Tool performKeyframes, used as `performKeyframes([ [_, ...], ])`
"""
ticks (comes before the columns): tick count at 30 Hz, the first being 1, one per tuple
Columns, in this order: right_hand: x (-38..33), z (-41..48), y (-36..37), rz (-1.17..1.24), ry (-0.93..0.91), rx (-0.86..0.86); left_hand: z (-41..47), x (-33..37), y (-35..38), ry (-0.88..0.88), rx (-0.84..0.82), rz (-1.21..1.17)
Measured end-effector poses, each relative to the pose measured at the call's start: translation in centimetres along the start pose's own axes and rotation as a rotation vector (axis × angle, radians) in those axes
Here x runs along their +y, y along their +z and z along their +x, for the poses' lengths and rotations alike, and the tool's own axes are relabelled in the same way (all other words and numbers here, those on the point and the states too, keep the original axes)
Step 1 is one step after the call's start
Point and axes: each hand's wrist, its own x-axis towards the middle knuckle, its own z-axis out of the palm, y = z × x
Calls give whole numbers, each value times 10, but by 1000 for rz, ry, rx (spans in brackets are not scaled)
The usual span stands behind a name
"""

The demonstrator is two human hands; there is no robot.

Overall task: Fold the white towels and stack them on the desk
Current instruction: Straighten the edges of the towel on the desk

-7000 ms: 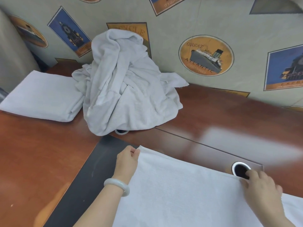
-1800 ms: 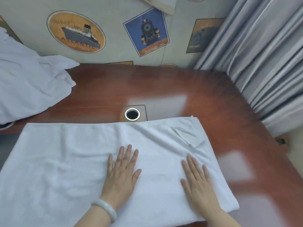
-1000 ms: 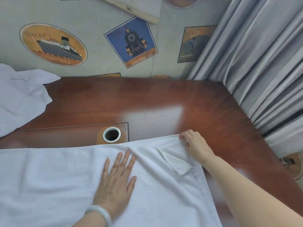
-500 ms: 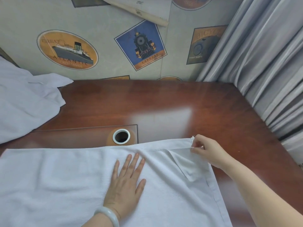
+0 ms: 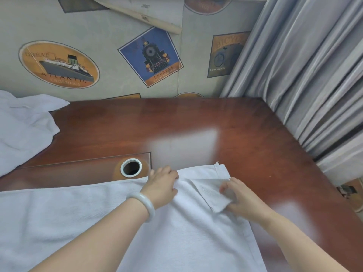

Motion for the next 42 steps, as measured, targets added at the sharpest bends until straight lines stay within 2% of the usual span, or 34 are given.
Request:
performKeyframes([
  [3, -8, 6, 5, 251, 70, 232, 10, -3, -11, -38, -112, 31],
  [5, -12, 8, 1, 474, 141, 325, 8, -11, -23, -55, -200, -19],
  [8, -17, 5, -22, 836, 170, 333, 0, -37, -42, -15, -268, -152],
  [10, -15, 12, -37, 981, 167, 316, -1, -52, -56, -14, -165, -241],
  [11, -14, 20, -39, 989, 191, 325, 1, -58, -59, -38, -95, -291],
  [13, -9, 43, -29, 825, 282, 381, 4, -65, -52, -111, -15, -352],
  [15, -4, 61, -11, 637, 400, 433, 5, -70, -33, -181, -38, -362],
  [17, -2, 70, -3, 577, 455, 466, 5, -71, -18, -217, -62, -390],
  [19, -4, 71, -3, 509, 443, 492, 4, -69, -17, -213, 43, -404],
  [22, -4, 70, -1, 447, 423, 587, 5, -62, -18, -165, 316, -371],
  [26, 0, 65, 3, 354, 484, 581, 10, -41, 1, -125, 362, -11],
  [27, -1, 59, 0, 391, 506, 563, 10, -29, 8, -67, 383, 21],
  [29, 0, 36, -6, 565, 541, 523, 7, 6, 18, 155, 423, 19],
  [31, 5, -1, -6, 767, 573, 423, 5, 43, 31, 366, 380, 19],
  [33, 10, -41, -2, 795, 605, 293, 7, 73, 41, 447, 216, 50],
  [36, 16, -92, 11, 699, 652, 198, 17, 95, 59, 410, 51, 155],
  [42, 12, -163, 38, 566, 762, 184, 22, 94, 79, 364, 120, 159],
])
